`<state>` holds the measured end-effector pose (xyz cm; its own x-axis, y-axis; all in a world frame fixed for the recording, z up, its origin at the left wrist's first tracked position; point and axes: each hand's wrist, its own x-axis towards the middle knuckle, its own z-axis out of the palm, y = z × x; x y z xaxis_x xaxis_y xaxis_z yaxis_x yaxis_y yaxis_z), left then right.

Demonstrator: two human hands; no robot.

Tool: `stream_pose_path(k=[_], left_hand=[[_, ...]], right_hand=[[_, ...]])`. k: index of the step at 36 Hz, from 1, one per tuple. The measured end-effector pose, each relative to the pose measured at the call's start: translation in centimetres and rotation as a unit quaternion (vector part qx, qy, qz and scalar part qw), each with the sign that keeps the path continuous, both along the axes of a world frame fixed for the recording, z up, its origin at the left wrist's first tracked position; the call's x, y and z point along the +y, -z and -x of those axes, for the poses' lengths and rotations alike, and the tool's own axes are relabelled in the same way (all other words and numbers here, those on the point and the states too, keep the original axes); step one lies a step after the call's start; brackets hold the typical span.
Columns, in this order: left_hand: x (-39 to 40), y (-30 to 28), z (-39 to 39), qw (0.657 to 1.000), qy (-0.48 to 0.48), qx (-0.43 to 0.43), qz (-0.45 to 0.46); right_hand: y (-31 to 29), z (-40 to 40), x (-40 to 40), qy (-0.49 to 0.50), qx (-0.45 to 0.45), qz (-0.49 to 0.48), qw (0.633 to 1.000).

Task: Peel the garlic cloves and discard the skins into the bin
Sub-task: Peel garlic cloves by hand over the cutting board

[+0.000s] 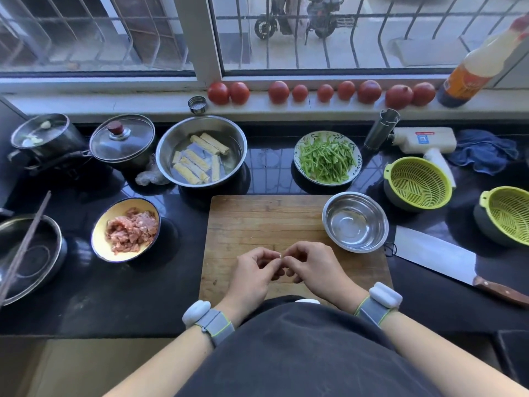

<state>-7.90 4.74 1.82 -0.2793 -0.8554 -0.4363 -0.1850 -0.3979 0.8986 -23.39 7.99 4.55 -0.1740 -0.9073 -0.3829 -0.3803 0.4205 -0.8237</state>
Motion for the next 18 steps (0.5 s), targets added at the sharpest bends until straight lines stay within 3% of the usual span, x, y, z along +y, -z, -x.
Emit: stream_pose_path(k=[13,18], left_hand=[[0.13,0.25,-0.03,0.999,0.013,-0.019,0.034],[0.13,-0.11,0.31,0.999,-0.018,0.023,-0.02]], right_hand=[[-0.17,-0.13,-0.04,-0.032,0.075,0.001,0.997],[0.17,-0.24,-0.08,-0.025,0.076,0.01,0.997]])
